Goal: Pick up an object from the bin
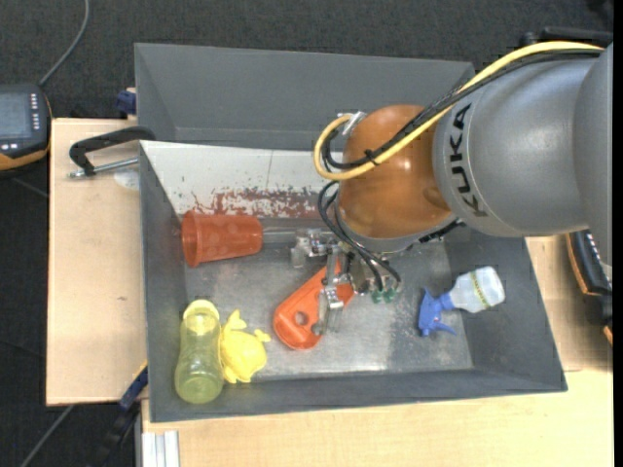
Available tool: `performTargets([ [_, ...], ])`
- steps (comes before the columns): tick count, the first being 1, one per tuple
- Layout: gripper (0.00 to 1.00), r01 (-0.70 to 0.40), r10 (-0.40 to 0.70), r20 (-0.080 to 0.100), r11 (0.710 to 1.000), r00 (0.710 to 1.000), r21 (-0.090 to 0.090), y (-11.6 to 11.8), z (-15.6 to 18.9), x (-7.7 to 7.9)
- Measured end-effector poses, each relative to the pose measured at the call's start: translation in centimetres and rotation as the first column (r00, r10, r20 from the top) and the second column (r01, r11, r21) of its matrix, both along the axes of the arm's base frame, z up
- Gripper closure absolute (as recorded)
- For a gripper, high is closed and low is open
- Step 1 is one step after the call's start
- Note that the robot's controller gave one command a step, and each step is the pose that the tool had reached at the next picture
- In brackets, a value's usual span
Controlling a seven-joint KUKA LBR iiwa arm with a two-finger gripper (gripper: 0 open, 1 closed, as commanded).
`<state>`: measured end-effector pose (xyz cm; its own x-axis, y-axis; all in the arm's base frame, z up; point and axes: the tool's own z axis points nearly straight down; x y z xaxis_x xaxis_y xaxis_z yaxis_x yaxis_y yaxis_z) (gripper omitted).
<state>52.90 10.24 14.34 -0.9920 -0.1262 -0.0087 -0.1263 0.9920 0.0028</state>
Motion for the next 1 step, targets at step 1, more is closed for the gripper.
performTargets([
  [1, 0.00, -0.166, 0.166, -0.009, 0.986, 0.986, -0.002, -2.17, -3.42, -1.16],
])
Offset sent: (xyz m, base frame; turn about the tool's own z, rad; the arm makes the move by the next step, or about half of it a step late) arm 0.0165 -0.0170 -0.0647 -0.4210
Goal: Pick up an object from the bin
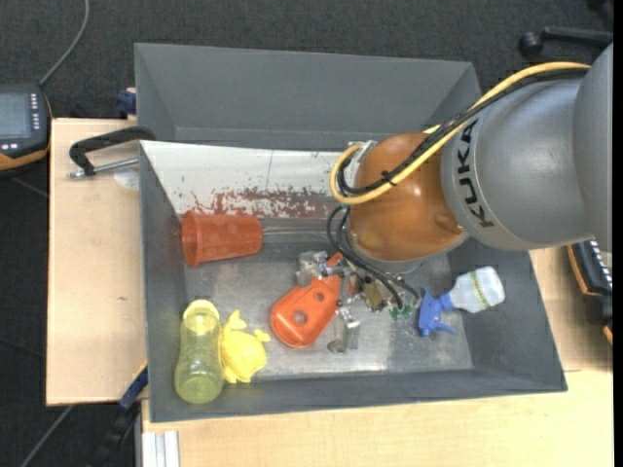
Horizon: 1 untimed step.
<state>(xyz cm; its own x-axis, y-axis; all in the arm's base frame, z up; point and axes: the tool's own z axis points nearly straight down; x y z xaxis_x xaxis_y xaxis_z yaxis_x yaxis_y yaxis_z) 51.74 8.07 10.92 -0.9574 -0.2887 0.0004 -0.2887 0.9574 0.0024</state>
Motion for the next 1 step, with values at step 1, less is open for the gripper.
performTargets([
  [1, 1.00, -0.250, 0.250, 0.016, 0.968, 0.968, 0.001, 0.60, -2.95, 2.93],
])
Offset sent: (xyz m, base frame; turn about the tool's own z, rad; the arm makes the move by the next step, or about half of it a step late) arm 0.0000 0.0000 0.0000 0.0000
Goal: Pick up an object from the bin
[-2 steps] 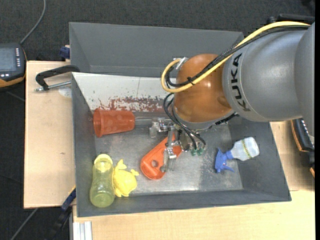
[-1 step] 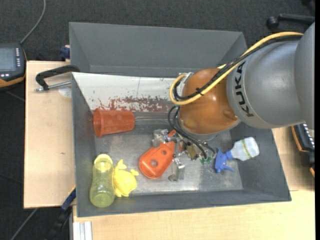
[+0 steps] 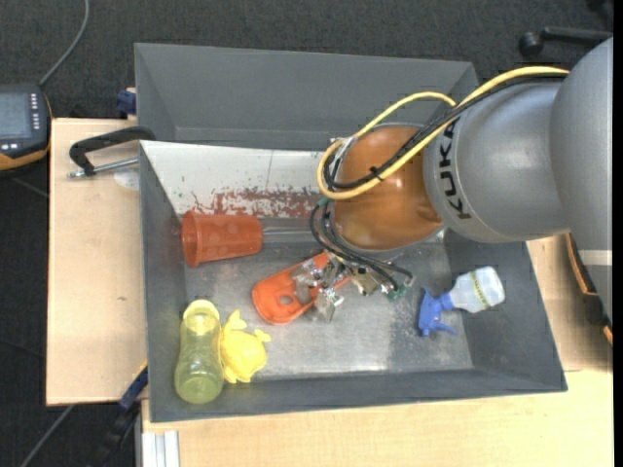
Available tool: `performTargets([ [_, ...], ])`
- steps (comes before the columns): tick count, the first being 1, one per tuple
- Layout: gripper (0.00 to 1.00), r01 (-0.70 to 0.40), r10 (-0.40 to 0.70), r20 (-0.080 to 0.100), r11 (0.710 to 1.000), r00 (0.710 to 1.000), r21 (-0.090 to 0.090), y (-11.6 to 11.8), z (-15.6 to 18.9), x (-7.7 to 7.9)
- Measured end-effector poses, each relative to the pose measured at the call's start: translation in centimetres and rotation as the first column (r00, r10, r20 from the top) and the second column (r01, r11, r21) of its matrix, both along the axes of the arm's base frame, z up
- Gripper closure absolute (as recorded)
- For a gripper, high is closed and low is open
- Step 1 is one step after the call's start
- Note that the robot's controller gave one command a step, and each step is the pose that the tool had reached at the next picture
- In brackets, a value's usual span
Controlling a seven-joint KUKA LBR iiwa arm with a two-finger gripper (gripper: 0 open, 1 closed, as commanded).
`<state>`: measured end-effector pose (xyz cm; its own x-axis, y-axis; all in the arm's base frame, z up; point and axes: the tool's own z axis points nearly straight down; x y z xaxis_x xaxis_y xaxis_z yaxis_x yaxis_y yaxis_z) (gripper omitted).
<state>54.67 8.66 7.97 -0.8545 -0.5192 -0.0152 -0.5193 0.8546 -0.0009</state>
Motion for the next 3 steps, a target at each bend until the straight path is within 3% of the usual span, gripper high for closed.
performTargets([
  [1, 1.00, 0.000, 0.000, 0.000, 1.000, 1.000, 0.000, 0.0, 0.0, 0.0],
  [2, 1.00, 0.000, 0.000, 0.001, 1.000, 1.000, 0.001, 0.0, 3.7, 0.5],
  [3, 1.00, -0.004, 0.004, 0.004, 1.000, 1.000, 0.003, 1.6, 10.2, -0.8],
])
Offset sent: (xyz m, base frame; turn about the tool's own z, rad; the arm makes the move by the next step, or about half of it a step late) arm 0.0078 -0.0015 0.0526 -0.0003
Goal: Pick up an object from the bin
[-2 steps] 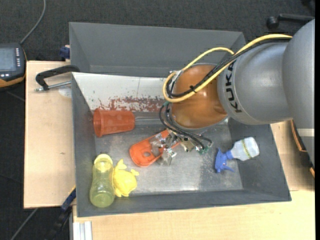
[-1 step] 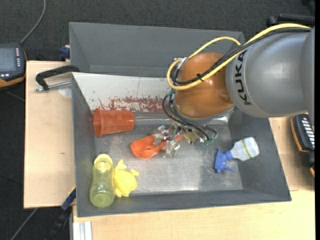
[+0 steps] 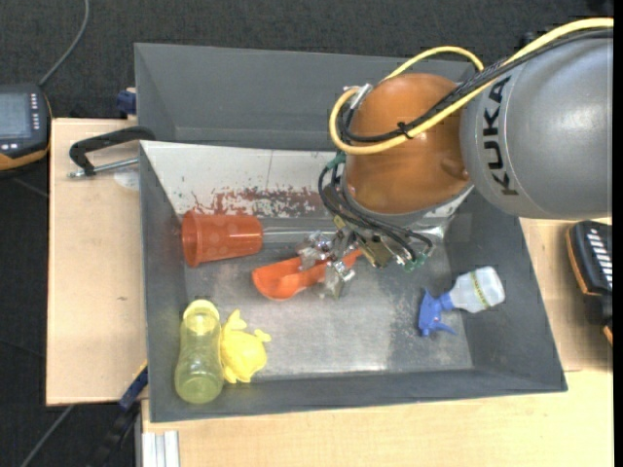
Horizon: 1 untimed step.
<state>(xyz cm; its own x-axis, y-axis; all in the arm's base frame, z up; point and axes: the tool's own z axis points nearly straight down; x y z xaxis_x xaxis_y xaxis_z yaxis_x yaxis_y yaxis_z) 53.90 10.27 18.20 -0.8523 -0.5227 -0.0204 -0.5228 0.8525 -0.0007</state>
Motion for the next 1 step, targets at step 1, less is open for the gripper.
performTargets([
  [1, 1.00, 0.000, 0.000, 0.000, 1.000, 1.000, 0.000, 0.00, 0.00, 0.00],
])
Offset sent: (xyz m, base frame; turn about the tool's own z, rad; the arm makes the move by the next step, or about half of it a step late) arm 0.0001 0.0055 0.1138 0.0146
